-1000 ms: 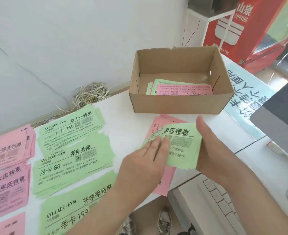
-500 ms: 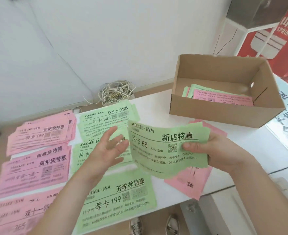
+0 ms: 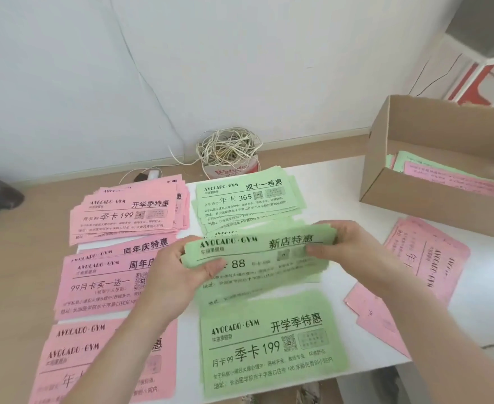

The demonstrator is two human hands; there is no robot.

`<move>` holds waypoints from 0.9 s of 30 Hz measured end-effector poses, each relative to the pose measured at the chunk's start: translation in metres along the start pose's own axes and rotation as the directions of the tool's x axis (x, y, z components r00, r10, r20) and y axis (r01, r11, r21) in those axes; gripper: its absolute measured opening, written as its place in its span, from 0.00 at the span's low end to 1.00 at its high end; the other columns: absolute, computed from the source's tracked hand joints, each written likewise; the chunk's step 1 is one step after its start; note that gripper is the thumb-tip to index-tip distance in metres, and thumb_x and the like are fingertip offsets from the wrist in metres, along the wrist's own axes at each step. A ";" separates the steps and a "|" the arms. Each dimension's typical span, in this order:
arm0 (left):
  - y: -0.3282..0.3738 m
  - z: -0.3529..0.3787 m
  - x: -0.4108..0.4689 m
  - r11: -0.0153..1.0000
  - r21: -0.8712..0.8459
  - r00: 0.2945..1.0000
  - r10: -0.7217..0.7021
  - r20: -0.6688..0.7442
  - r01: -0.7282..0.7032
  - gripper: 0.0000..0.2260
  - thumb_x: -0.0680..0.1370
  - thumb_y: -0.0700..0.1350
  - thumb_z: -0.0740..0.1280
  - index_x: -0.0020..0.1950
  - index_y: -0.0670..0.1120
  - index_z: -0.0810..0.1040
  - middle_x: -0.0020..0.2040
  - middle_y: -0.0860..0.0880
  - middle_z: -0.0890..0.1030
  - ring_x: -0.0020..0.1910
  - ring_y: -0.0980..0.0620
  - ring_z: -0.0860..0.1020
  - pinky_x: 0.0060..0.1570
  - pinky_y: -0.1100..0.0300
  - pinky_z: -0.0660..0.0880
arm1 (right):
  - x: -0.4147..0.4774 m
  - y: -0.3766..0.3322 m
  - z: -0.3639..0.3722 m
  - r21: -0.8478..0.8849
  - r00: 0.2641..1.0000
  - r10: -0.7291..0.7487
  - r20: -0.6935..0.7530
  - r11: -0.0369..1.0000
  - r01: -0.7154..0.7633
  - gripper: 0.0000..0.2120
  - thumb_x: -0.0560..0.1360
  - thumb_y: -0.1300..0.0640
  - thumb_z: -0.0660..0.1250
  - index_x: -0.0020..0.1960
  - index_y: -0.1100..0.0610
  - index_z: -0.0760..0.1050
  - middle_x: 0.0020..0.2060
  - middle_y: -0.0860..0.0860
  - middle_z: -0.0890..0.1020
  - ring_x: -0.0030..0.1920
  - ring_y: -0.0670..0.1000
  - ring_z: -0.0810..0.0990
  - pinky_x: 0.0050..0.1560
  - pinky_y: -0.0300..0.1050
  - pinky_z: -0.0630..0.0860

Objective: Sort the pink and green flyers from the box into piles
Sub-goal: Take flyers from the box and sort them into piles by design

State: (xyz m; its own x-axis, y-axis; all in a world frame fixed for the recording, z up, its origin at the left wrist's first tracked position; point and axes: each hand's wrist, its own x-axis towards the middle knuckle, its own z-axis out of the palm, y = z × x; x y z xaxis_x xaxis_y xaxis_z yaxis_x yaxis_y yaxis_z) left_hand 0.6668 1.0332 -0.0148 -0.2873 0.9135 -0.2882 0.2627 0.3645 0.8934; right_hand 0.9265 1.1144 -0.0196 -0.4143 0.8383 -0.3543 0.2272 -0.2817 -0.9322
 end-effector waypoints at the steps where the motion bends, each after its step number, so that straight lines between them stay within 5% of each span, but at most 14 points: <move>1: -0.004 -0.003 0.006 1.000 0.013 0.999 0.004 -0.040 -0.003 0.14 0.67 0.44 0.77 0.50 0.54 0.80 0.45 0.57 0.85 0.44 0.59 0.82 0.50 0.53 0.77 | 0.005 0.003 0.006 -0.054 0.996 0.008 -0.088 0.998 -0.013 0.12 0.72 0.70 0.70 0.51 0.57 0.81 0.43 0.50 0.86 0.44 0.48 0.85 0.44 0.39 0.76; 3: -0.014 -0.004 0.020 0.995 0.101 0.995 0.035 -0.095 -0.026 0.16 0.70 0.42 0.76 0.52 0.58 0.77 0.51 0.56 0.83 0.49 0.56 0.80 0.56 0.51 0.75 | 0.015 0.010 0.016 -0.212 0.967 -0.019 -0.252 0.977 -0.036 0.15 0.71 0.67 0.71 0.53 0.52 0.78 0.40 0.48 0.85 0.42 0.50 0.84 0.44 0.43 0.77; 6: -0.026 0.000 0.036 0.948 0.318 0.991 0.072 -0.112 -0.033 0.19 0.73 0.42 0.73 0.58 0.59 0.72 0.60 0.51 0.77 0.45 0.57 0.74 0.52 0.60 0.67 | 0.028 0.021 0.030 -0.477 0.928 -0.099 -0.360 0.874 -0.092 0.21 0.72 0.62 0.71 0.60 0.44 0.71 0.37 0.46 0.79 0.39 0.48 0.79 0.38 0.42 0.73; 10: -0.035 0.007 0.049 0.844 0.515 0.982 0.187 -0.024 -0.148 0.25 0.75 0.36 0.69 0.68 0.53 0.68 0.63 0.48 0.74 0.61 0.49 0.72 0.60 0.57 0.66 | 0.037 0.035 0.043 -0.670 0.907 -0.161 -0.389 0.725 -0.158 0.27 0.74 0.58 0.68 0.71 0.47 0.64 0.52 0.49 0.78 0.50 0.53 0.77 0.49 0.49 0.75; 14: -0.045 0.006 0.053 0.525 0.766 0.892 0.430 0.137 -0.371 0.26 0.68 0.33 0.72 0.65 0.46 0.74 0.62 0.43 0.73 0.61 0.42 0.71 0.60 0.45 0.73 | 0.028 0.043 0.049 -0.875 0.926 -0.263 -0.272 0.468 -0.125 0.23 0.75 0.50 0.67 0.69 0.48 0.70 0.63 0.49 0.72 0.62 0.54 0.69 0.57 0.52 0.70; 18: -0.047 0.017 0.038 0.434 0.700 0.820 0.372 0.435 -0.567 0.14 0.77 0.47 0.66 0.63 0.51 0.76 0.63 0.49 0.73 0.63 0.48 0.70 0.59 0.49 0.73 | 0.013 0.049 0.056 -0.947 0.973 -0.221 -0.063 0.320 0.011 0.16 0.77 0.49 0.64 0.63 0.50 0.76 0.61 0.47 0.76 0.61 0.53 0.76 0.54 0.53 0.72; 21: -0.049 0.026 0.033 0.351 0.735 0.812 0.318 0.490 -0.580 0.16 0.79 0.52 0.60 0.67 0.54 0.70 0.67 0.50 0.68 0.65 0.48 0.66 0.58 0.50 0.73 | 0.007 0.047 0.062 -0.961 0.991 -0.127 -0.039 0.275 -0.003 0.20 0.77 0.45 0.61 0.67 0.50 0.71 0.66 0.47 0.72 0.64 0.53 0.74 0.56 0.55 0.71; 27: -0.020 0.052 0.030 0.217 0.801 0.823 0.271 0.499 -0.557 0.16 0.79 0.43 0.59 0.67 0.49 0.66 0.63 0.48 0.69 0.60 0.48 0.67 0.52 0.55 0.73 | -0.023 0.034 0.037 -0.909 0.991 0.010 -0.130 0.398 -0.123 0.28 0.79 0.41 0.56 0.76 0.40 0.50 0.78 0.44 0.48 0.77 0.47 0.45 0.72 0.56 0.56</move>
State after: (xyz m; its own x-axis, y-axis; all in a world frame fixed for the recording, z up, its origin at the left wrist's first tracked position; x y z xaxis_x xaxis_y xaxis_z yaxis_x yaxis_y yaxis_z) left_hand 0.7006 1.0628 -0.0590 0.2944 0.9410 -0.1668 0.9553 -0.2850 0.0781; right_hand 0.9115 1.0683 -0.0453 -0.2940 0.8889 -0.3512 0.9426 0.2088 -0.2606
